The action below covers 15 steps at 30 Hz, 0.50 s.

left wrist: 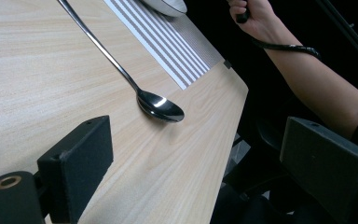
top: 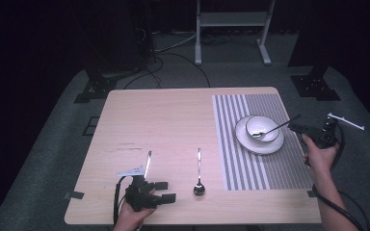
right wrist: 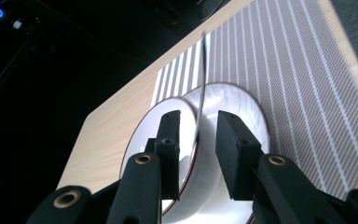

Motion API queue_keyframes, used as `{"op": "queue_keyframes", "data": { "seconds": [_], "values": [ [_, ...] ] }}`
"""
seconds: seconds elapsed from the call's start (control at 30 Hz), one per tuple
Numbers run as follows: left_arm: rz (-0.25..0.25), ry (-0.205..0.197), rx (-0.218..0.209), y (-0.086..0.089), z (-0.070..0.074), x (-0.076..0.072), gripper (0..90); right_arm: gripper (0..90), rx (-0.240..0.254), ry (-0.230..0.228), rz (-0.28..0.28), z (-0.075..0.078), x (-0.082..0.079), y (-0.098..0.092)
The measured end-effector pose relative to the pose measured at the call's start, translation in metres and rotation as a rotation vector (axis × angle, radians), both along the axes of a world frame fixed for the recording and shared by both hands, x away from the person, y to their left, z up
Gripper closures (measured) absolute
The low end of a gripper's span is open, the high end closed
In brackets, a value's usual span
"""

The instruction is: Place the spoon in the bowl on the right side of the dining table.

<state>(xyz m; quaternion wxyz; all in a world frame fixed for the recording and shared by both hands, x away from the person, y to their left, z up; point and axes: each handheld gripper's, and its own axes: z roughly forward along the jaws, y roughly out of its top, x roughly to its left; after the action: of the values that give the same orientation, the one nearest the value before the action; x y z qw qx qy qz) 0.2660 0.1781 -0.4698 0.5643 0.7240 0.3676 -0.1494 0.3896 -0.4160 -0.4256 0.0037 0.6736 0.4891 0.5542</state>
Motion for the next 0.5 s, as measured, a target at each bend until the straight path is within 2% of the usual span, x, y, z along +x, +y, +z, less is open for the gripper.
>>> {"op": "queue_keyframes", "data": {
  "seconds": [0.5],
  "values": [
    [0.010, -0.004, 0.005, 0.002, 0.001, -0.004, 8.0, 62.5, -0.012, -0.052, 0.095, -0.003, -0.029, 0.026]
  ]
}}
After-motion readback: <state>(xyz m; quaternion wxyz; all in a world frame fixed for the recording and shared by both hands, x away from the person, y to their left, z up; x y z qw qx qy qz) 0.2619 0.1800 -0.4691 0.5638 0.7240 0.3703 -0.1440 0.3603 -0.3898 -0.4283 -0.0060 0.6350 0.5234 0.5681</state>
